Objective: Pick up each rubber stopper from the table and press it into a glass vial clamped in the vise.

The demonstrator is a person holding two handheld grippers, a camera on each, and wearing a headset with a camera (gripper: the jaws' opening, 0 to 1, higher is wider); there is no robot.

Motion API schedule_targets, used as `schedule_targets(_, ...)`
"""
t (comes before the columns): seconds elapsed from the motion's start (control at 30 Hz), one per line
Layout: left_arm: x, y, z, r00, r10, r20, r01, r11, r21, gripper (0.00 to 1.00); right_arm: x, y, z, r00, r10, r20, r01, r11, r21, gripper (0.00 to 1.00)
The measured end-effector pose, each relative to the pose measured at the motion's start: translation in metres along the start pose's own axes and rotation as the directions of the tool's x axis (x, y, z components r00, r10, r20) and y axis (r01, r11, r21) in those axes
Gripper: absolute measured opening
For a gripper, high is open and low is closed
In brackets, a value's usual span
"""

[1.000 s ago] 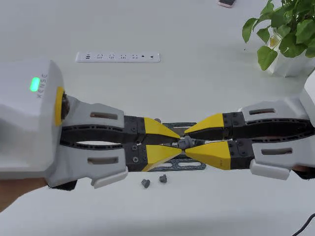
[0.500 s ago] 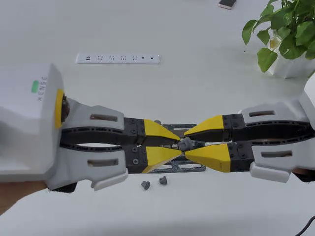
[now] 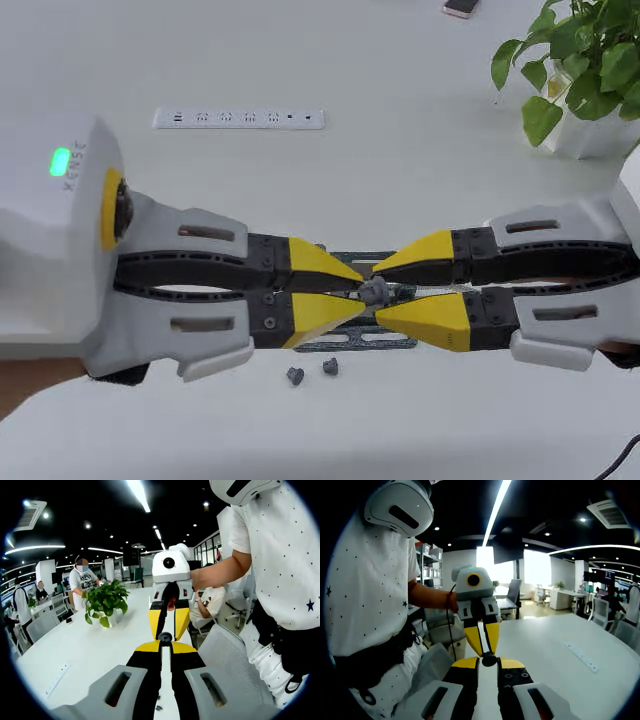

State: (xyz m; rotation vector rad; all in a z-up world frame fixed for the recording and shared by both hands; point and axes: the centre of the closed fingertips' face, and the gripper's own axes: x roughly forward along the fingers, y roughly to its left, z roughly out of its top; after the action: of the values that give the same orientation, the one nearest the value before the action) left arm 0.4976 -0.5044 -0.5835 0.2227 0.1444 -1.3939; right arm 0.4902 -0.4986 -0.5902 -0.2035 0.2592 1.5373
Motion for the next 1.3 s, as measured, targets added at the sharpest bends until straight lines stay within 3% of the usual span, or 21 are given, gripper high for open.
schedule_targets(1.3,-0.015,-0.004,0.011,0.9942,-0.091,0.056,0.095,0.993,-0.073,0.01,0.003,0.008,0.015,0.997,0.078,-0.002,-0.078,0.995,-0.059,0.07)
